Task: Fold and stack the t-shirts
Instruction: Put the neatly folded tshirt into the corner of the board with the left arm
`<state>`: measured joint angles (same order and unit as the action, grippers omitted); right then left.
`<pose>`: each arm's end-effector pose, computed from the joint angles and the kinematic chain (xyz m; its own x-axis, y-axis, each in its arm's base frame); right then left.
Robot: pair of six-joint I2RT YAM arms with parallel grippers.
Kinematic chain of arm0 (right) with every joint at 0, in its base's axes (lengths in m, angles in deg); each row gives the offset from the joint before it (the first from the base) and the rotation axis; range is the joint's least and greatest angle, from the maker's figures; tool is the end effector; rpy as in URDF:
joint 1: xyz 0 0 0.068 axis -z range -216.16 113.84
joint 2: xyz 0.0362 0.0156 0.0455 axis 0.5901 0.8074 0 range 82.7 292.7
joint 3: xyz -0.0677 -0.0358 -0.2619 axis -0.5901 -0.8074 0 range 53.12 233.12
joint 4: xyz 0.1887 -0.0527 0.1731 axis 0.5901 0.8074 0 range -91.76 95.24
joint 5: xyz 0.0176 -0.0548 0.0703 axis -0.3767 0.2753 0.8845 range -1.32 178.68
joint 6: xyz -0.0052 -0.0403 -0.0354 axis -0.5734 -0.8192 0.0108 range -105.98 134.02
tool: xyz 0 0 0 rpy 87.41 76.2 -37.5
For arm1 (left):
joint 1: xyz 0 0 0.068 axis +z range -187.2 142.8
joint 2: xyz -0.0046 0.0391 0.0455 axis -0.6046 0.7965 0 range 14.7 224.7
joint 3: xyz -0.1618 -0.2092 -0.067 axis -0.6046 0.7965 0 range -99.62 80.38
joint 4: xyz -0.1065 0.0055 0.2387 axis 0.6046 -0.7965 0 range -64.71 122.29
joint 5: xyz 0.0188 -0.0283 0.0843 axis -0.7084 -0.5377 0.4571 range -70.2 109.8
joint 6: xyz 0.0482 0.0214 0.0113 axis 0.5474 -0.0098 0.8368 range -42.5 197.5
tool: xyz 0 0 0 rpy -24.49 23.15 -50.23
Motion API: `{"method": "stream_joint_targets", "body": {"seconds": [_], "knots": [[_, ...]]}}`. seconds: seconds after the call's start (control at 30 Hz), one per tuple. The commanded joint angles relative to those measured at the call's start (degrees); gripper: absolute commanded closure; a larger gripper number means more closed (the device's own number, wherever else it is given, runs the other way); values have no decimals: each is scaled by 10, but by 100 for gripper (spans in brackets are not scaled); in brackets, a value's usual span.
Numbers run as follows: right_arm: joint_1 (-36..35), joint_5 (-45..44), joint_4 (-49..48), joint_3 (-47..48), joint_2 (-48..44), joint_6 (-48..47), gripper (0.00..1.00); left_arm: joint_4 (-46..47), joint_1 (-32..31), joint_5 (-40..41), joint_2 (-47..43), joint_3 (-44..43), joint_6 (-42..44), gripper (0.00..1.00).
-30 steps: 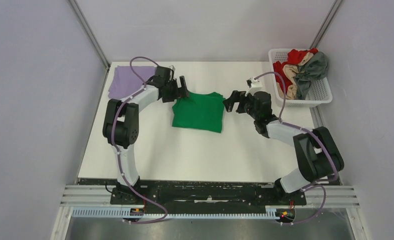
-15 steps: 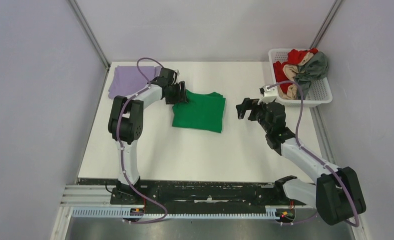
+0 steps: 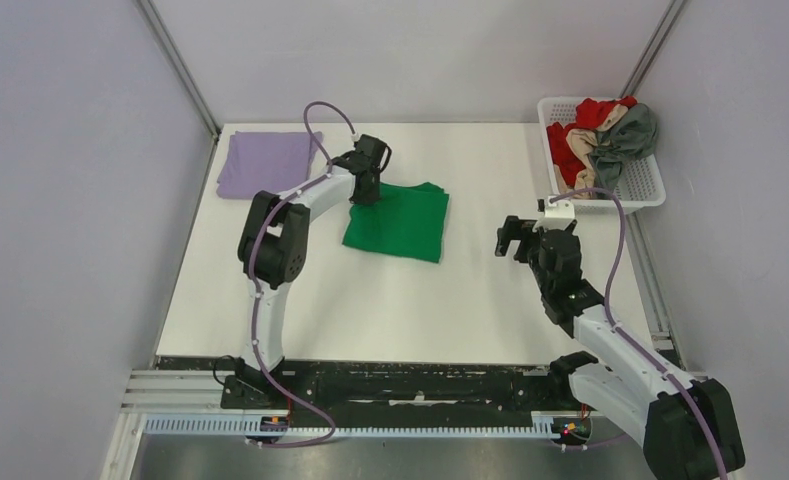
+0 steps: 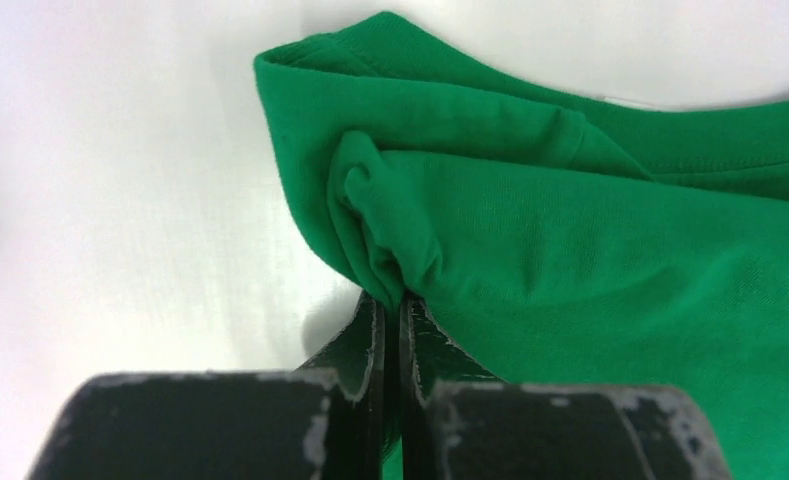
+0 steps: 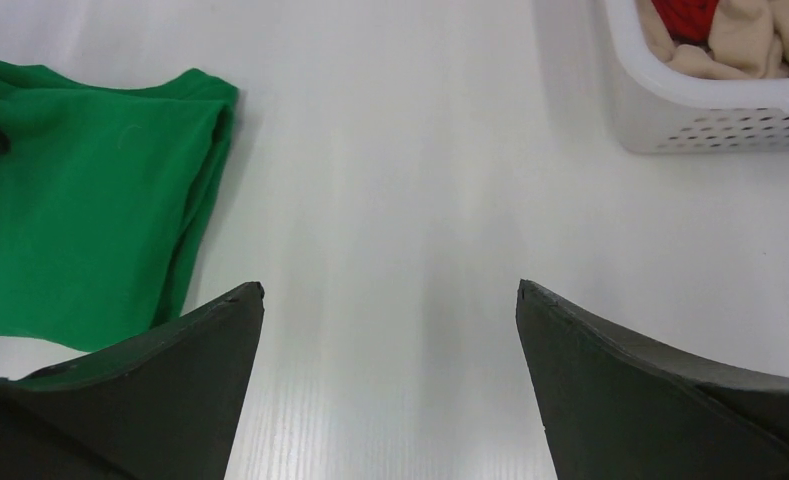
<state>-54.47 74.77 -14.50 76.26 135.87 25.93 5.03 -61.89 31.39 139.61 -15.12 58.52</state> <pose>0.1997 0.0571 0.2219 -0.2942 0.1137 -0.9490 -0.0270 0.9915 0.1272 0.4334 -0.1914 0.1710 -0.8183 0.0254 -0.5742 0.0451 0.9988 -0.0200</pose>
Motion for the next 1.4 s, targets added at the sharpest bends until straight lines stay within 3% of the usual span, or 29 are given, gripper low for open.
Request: {"method": "stream_joint_targets", "body": {"seconds": [0.0,0.43,0.87,1.37], "knots": [[0,-44,-5,-11,-21,-16,2,-39,8,138,-24,-57,52,98],[0,-35,-29,-20,-8,-34,2,-1,61,278,-24,-159,308,98],[0,-39,-14,-2,18,-36,2,-15,121,198,-41,-229,394,98],[0,-27,10,13,33,-41,2,-56,140,182,-78,-277,427,98]]}}
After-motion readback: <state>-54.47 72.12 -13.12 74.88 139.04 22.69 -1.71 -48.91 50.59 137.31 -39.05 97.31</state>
